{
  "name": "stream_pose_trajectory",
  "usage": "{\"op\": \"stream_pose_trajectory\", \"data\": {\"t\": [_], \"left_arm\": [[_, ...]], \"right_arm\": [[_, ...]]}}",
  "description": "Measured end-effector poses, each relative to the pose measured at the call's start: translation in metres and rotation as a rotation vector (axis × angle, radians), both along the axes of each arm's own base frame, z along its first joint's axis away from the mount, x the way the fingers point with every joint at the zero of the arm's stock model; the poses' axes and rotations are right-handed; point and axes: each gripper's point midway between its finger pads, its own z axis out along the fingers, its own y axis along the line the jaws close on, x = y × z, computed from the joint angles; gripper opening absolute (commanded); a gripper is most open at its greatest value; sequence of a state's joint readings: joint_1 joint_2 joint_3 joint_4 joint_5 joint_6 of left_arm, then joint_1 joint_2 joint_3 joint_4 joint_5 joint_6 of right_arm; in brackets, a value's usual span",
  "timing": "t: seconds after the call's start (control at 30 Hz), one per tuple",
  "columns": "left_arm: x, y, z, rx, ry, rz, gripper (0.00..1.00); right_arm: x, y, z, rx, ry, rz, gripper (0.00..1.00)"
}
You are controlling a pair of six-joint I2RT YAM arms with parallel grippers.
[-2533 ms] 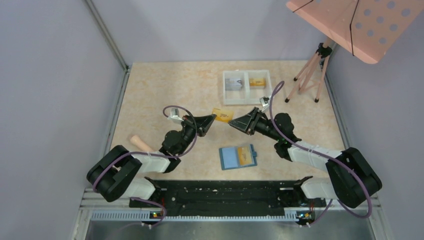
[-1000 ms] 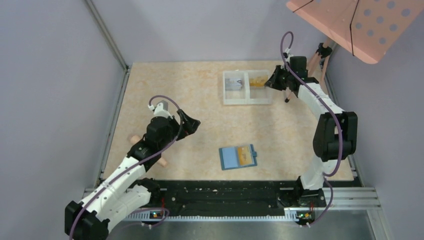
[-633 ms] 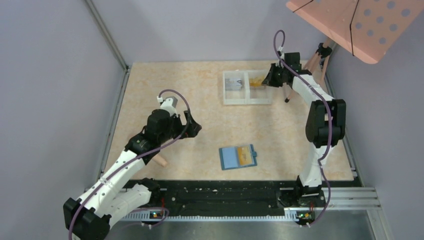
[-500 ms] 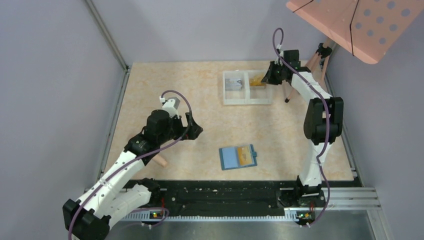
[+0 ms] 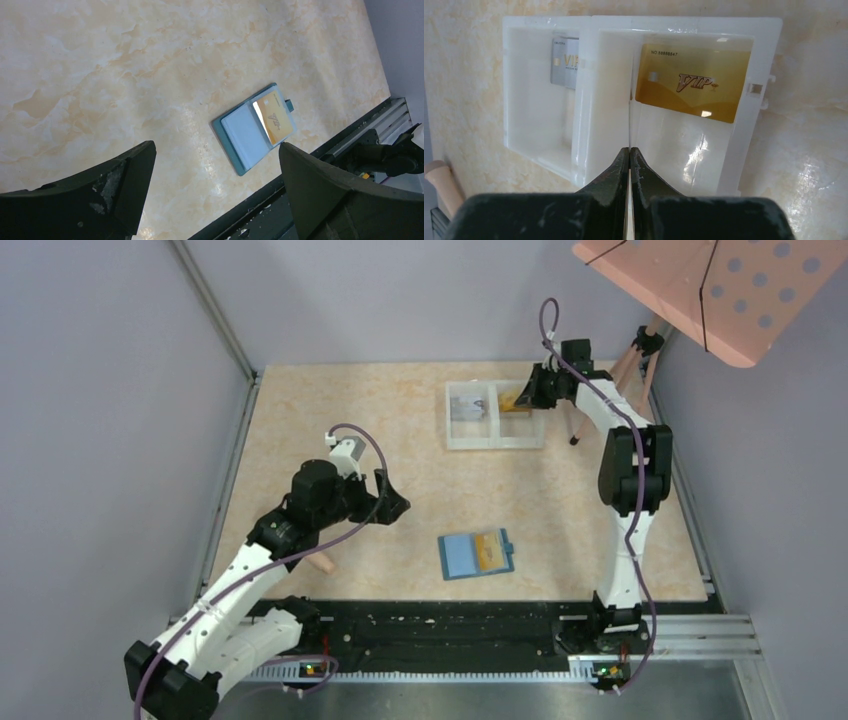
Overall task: Take the credit cards out of the card holder
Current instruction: Place the credit card in the storage box.
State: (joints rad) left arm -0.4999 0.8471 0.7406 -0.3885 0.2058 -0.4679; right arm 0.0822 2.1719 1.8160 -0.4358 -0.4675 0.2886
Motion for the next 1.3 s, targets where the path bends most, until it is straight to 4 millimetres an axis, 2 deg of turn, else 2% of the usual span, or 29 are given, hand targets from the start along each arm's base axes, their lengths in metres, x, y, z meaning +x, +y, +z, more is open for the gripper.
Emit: {"op": "stream_pose_trajectory", "data": {"t": [0.43,0.67,0.87,1.1,1.3], "left_arm": [[-0.001,-0.003,-0.001,-0.006,0.008,-0.012,0.99],[0.001,-0.005,0.001,-0.017,0.003,-0.017,0.98],[0.001,-0.007,0.0,-0.025,0.016,-0.022,0.98],[-0.001,-0.009,-0.003,-0.037,0.03,-0.022,0.98],[-0.001,-0.009,-0.004,-0.041,0.036,-0.023,0.98]], "right_arm": [[0.017,-0.006,-0.019,-0.006,0.037,0.002,0.02],[0.021,-0.013,-0.022,-0.039,0.036,-0.018,0.12],[0.028,-0.022,-0.024,-0.079,0.027,-0.055,0.12],[0.036,-0.025,-0.026,-0.097,0.016,-0.074,0.07],[0.039,-0.028,-0.027,-0.11,0.006,-0.088,0.14]]}}
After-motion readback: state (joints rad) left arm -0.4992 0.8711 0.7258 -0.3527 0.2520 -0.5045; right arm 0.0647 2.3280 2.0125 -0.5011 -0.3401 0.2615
